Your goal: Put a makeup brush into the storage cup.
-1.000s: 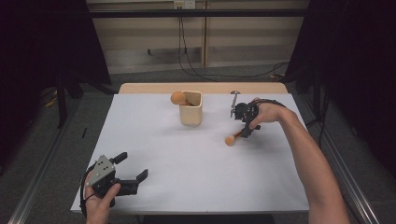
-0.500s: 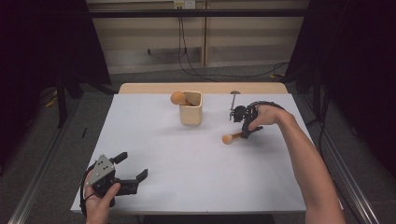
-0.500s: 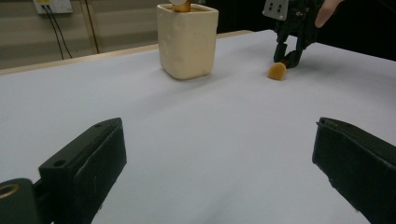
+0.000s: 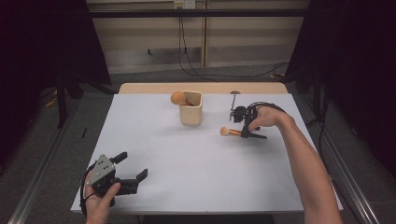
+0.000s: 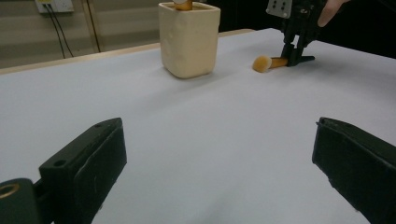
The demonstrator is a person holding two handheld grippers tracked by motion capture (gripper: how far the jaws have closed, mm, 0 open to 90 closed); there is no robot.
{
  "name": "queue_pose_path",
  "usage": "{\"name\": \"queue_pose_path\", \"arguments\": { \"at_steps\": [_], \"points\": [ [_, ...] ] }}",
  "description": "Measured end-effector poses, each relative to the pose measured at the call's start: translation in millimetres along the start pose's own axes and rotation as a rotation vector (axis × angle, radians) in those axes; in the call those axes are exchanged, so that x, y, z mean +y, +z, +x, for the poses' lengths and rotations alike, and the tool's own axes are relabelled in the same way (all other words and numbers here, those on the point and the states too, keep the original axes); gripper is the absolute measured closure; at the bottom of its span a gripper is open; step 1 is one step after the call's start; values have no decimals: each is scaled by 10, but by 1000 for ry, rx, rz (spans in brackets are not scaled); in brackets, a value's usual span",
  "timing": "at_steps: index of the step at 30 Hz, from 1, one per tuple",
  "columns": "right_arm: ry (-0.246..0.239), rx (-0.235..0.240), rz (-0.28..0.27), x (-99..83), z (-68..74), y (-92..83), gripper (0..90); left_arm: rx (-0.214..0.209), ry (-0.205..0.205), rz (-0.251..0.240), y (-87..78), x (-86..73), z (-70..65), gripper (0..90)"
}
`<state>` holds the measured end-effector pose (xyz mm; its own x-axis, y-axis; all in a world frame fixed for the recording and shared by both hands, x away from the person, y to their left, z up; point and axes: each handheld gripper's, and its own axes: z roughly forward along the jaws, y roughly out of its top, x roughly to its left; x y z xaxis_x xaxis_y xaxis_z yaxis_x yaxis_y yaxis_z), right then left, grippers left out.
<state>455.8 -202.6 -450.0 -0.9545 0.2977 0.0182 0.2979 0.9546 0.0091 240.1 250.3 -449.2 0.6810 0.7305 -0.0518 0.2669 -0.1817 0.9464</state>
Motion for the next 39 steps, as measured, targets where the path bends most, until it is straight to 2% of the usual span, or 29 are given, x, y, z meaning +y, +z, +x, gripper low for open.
{"name": "queue_pose_path", "arguments": {
  "at_steps": [2,8,12,15,18,20,21,23,26,29,31,36,39],
  "points": [
    [9,-5,1,-3,9,-3,754,3,-2,3,5,-5,6,29],
    [62,12,-58,-86,-10,-7,755,3,-1,5,11,-1,8,29],
    [83,-14,-114,-150,4,-10,755,6,-3,5,15,-3,11,29],
    [133,-25,-172,-234,10,-53,755,13,-8,9,11,-7,12,29],
    [167,-42,-217,-306,3,-107,755,11,-6,4,1,-6,13,30],
    [179,-36,-247,-344,1,-137,755,14,-11,5,2,-6,12,30],
    [195,-52,-264,-352,9,-155,755,13,-13,4,5,-6,11,29],
    [200,-29,-285,-362,48,-188,755,13,-13,6,8,-7,14,30],
    [215,-30,-329,-381,87,-216,755,8,-18,8,12,-13,24,30],
    [258,-48,-372,-409,123,-240,755,14,-18,8,2,-13,26,28],
    [283,-53,-422,-423,169,-258,755,14,-19,7,1,-13,28,29],
    [310,-90,-499,-433,301,-312,754,9,-13,8,2,-9,22,29],
    [361,-96,-554,-451,345,-347,754,13,-16,8,6,-12,24,29]
  ]
}}
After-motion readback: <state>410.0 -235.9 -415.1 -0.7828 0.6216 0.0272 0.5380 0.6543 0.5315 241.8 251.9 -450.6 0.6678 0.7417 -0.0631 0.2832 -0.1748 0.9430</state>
